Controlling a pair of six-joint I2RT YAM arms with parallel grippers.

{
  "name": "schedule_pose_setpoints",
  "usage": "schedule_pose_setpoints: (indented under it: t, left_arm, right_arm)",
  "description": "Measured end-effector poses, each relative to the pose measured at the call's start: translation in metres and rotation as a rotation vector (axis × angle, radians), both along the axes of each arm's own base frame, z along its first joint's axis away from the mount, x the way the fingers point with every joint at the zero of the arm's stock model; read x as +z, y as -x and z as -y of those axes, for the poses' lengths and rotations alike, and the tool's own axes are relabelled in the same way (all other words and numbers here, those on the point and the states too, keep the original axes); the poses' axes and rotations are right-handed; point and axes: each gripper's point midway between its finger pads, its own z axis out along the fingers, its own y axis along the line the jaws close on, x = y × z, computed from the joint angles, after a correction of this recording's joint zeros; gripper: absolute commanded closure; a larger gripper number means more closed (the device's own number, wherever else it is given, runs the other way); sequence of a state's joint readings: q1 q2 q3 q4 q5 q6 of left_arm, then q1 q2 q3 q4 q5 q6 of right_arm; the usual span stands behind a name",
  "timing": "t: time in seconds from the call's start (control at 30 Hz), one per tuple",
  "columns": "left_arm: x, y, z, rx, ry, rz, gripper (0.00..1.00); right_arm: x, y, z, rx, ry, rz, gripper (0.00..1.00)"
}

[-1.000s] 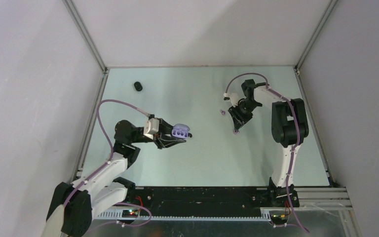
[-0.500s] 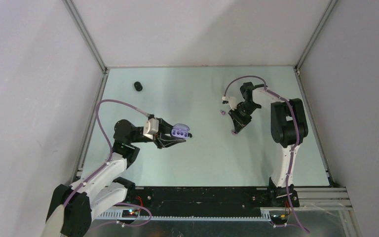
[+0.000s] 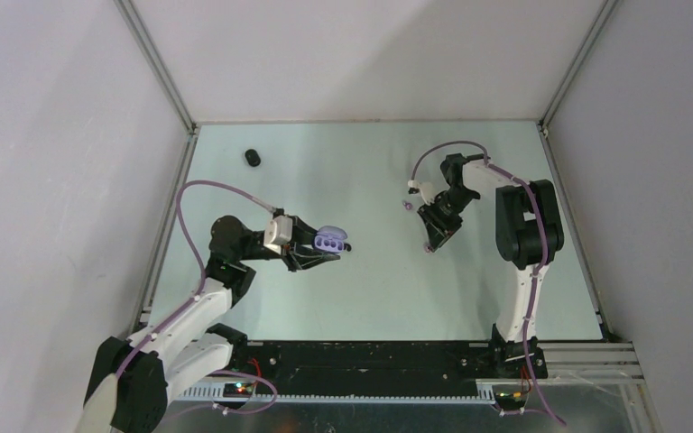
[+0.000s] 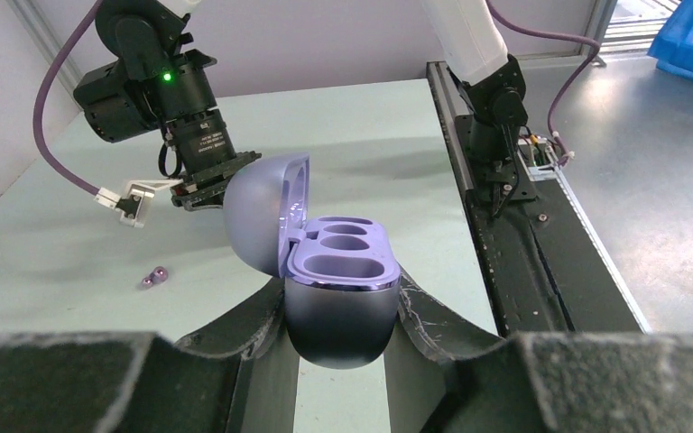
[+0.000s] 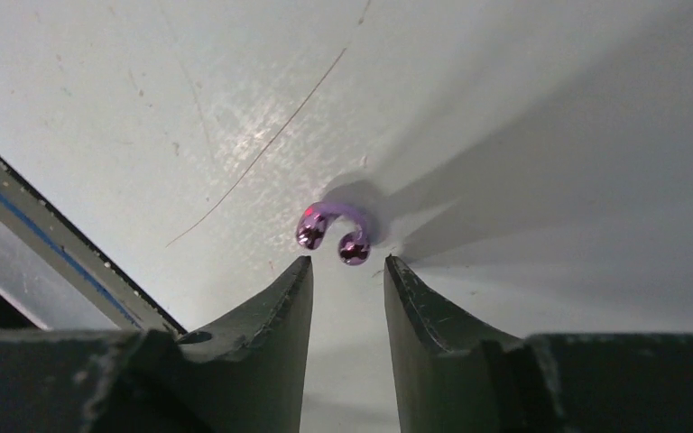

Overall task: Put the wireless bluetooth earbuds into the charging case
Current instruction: Adjust the earbud at the center of the board.

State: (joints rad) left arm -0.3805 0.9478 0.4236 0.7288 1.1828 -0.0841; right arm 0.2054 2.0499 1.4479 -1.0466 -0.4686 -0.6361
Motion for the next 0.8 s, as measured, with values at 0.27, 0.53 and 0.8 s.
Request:
schedule_pose_setpoints:
  t: [0.27,0.53,0.8]
  left_arm:
    - [-0.001,-0.001,0.0,0.001,-0.008,-0.005,1.0]
    - [-0.003,-0.001,0.0,0.002,-0.015,-0.009,1.0]
    - [-0.003,-0.001,0.0,0.003,-0.018,-0.007,1.0]
  right_arm:
    - [0.005,0.014,-0.006,0.023,-0.028,-0.05,0.57]
    - [0.011,0.025,-0.014,0.066,-0.056,-0.078,0.58]
    - [0.027,0.036,-0.03,0.129,-0.07,-0.057,0.61]
